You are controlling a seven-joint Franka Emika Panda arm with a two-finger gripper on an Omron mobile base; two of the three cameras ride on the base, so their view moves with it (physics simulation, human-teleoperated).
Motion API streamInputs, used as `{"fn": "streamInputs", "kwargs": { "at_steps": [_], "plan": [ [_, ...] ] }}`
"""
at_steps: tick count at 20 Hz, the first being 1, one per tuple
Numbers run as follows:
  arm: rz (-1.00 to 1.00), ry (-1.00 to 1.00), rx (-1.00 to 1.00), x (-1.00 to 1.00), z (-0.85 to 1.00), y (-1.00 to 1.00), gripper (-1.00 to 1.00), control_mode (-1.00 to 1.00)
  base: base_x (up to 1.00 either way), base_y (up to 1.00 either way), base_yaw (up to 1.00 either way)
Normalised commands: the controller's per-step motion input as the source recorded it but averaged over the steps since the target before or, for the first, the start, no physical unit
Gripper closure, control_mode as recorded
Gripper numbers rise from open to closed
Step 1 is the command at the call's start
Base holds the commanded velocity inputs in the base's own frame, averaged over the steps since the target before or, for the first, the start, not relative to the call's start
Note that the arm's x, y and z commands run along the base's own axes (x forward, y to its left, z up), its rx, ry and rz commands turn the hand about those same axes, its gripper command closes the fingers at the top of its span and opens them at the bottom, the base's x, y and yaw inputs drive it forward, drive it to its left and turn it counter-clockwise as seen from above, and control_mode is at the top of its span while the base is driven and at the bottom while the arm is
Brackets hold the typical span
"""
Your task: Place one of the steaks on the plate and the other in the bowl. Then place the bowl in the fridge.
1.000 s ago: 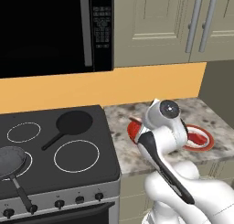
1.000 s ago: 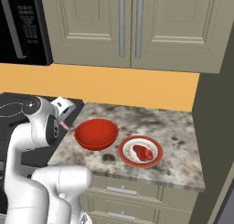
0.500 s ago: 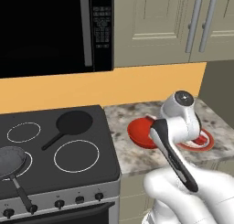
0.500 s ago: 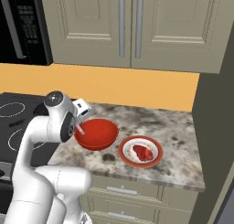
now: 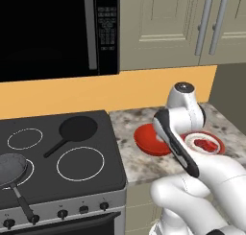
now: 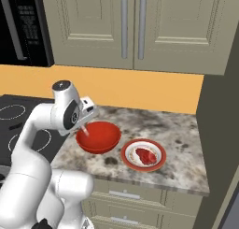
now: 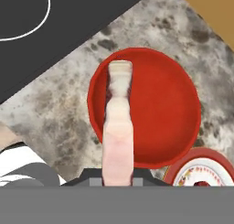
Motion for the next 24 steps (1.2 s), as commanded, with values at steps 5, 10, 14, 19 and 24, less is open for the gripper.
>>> {"fn": "streamInputs", "kwargs": {
  "at_steps": [5, 10, 14, 19, 24],
  "plan": [
    [-0.02, 0.17, 0.0, 0.0, -0.14, -0.39, 1.0, -1.0, 0.0, 0.0, 0.0],
    [-0.05, 0.07, 0.0, 0.03, -0.36, -0.06, 1.0, -1.0, 0.0, 0.0, 0.0],
    [-0.03, 0.01, 0.0, 0.09, -0.31, 0.0, 1.0, -1.0, 0.0, 0.0, 0.0],
    [-0.01, 0.02, 0.0, 0.19, -0.45, 0.02, 1.0, -1.0, 0.0, 0.0, 0.0],
    [-0.02, 0.01, 0.0, 0.36, -0.45, 0.02, 1.0, -1.0, 0.0, 0.0, 0.0]
  ]
}}
